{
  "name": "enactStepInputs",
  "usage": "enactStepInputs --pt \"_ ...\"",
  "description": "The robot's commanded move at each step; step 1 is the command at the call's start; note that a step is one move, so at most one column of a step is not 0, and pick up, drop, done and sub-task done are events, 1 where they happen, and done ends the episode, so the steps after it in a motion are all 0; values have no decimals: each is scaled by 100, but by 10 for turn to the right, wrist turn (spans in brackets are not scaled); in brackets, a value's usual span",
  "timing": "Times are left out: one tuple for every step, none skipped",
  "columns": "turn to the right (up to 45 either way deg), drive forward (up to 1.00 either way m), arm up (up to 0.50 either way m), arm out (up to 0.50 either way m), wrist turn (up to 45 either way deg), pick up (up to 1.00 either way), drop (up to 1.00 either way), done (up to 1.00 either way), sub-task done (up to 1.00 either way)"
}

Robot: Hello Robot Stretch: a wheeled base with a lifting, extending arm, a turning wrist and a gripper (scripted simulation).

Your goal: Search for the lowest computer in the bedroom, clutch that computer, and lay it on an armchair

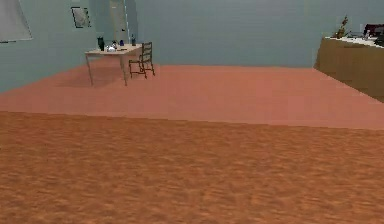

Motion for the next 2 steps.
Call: enactStepInputs --pt "-360 0 0 0 0 0 0 0 0" --pt "0 20 0 0 0 0 0 0 0"
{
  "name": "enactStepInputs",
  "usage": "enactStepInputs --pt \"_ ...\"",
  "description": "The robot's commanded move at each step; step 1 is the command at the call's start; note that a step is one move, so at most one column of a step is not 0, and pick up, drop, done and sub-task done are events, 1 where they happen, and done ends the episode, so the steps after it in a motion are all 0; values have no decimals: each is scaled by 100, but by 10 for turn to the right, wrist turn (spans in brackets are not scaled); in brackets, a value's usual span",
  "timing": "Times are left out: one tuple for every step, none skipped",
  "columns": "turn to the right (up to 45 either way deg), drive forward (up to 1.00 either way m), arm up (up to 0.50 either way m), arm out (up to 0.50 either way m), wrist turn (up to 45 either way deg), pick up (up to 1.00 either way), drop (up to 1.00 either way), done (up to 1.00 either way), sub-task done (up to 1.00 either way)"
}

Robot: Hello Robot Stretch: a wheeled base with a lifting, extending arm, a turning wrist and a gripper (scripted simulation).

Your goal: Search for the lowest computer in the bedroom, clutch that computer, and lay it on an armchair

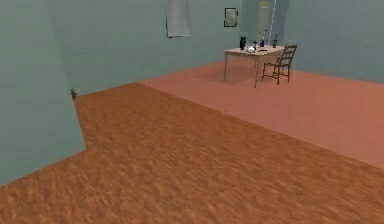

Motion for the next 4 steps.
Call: enactStepInputs --pt "0 100 0 0 0 0 0 0 0" --pt "0 100 0 0 0 0 0 0 0" --pt "0 100 0 0 0 0 0 0 0" --pt "0 100 0 0 0 0 0 0 0"
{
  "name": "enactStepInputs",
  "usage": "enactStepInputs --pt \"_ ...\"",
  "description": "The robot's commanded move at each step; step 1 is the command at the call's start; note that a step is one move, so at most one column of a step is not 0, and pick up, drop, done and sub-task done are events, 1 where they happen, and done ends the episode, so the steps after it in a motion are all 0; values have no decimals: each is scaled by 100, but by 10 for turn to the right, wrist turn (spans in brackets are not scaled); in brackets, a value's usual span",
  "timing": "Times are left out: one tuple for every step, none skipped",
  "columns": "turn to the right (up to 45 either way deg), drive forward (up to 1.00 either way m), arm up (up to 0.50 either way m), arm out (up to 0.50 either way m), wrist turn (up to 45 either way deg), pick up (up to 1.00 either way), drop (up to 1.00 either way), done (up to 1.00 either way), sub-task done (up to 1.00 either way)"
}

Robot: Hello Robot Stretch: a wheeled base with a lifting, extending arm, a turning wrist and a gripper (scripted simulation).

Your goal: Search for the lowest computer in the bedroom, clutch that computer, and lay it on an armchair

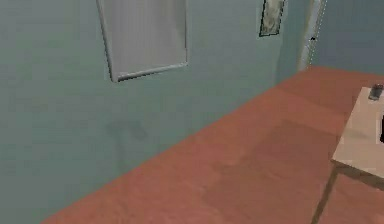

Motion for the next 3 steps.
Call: enactStepInputs --pt "30 0 0 0 0 0 0 0 0" --pt "0 100 0 0 0 0 0 0 0" --pt "0 5 0 0 0 0 0 0 0"
